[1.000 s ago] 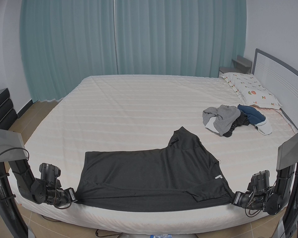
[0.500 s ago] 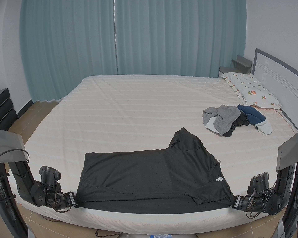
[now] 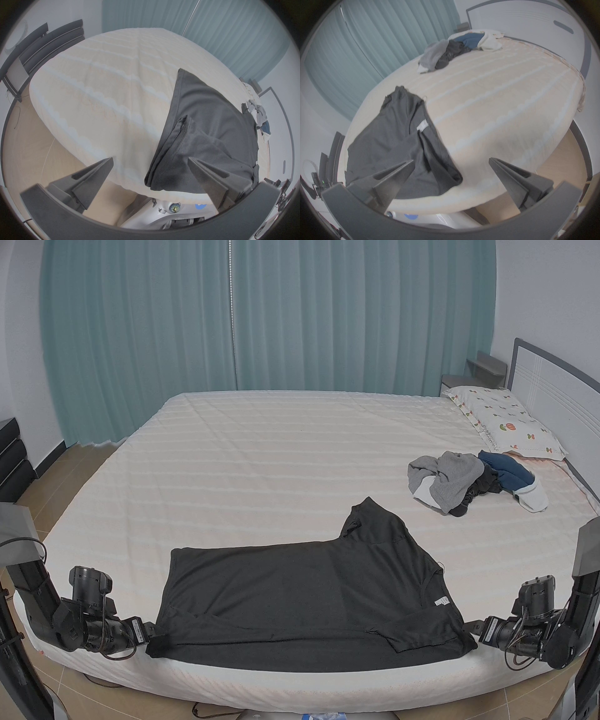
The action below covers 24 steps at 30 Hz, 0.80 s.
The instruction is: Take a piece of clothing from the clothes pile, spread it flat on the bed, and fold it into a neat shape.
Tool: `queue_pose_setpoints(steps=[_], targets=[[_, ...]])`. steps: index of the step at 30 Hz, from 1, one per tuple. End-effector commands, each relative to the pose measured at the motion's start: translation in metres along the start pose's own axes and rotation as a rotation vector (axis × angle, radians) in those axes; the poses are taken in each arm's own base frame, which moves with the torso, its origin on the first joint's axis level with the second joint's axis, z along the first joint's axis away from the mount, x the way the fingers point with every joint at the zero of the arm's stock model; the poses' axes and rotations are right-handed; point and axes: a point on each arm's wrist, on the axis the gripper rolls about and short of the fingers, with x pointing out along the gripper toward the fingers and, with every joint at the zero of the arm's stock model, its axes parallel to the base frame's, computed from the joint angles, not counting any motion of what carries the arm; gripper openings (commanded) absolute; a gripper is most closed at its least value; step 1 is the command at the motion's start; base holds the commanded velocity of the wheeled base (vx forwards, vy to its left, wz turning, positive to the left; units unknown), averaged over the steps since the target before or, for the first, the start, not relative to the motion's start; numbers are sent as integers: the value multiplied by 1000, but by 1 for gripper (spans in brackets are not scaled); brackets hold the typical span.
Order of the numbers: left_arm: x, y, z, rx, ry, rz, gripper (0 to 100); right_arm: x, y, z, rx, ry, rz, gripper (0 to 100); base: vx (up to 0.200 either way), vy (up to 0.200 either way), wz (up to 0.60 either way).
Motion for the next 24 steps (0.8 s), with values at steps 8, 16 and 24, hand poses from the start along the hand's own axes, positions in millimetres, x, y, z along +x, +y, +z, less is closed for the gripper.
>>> queue_pose_setpoints(steps=[8,16,24], targets=[[-5,-4,20,-38,-84,-33,100,-9,-1,33,80,-166,29,100,0,0,0],[-4,-5,23,-89,-91,-39,100,-11,-1,35,84,-176,40,100,0,150,0],[-4,-5,22,-85,-90,-43,100,-9,-1,33,82,-162,42,100,0,0,0]])
